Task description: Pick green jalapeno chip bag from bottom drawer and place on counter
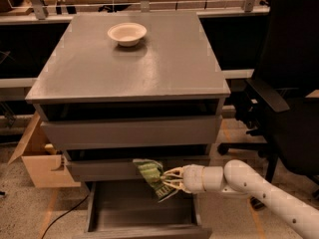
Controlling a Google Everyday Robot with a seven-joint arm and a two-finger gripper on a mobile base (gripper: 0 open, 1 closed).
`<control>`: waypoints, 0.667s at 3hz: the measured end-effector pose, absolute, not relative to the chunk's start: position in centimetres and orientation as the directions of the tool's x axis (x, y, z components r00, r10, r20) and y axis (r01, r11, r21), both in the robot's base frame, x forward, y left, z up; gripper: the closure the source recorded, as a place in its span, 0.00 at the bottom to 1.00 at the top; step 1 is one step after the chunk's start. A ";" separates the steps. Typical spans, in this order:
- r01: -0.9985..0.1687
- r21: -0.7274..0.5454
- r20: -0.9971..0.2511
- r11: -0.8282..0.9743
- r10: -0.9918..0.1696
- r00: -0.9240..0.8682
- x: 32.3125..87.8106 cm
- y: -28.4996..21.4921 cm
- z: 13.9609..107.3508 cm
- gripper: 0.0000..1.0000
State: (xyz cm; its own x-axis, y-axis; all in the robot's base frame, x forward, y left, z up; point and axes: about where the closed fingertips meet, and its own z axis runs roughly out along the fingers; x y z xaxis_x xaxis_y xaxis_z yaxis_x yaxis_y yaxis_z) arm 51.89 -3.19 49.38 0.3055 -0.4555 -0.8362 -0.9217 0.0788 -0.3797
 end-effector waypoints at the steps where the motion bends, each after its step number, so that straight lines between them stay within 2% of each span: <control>1: -0.879 -0.473 -0.796 0.065 -0.458 0.395 52.2 -4.1 53.5 1.00; 2: -0.823 -0.567 -0.743 0.028 -0.448 0.497 52.3 -4.3 58.0 1.00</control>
Offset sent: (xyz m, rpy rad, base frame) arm 0.0051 -0.0179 0.1465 -0.0291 -0.3568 0.0921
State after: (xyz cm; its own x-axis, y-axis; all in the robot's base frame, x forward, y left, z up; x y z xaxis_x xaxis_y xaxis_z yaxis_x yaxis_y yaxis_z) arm 52.30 -4.31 58.04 0.4967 -0.4482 -0.7432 -0.8233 0.0279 -0.5670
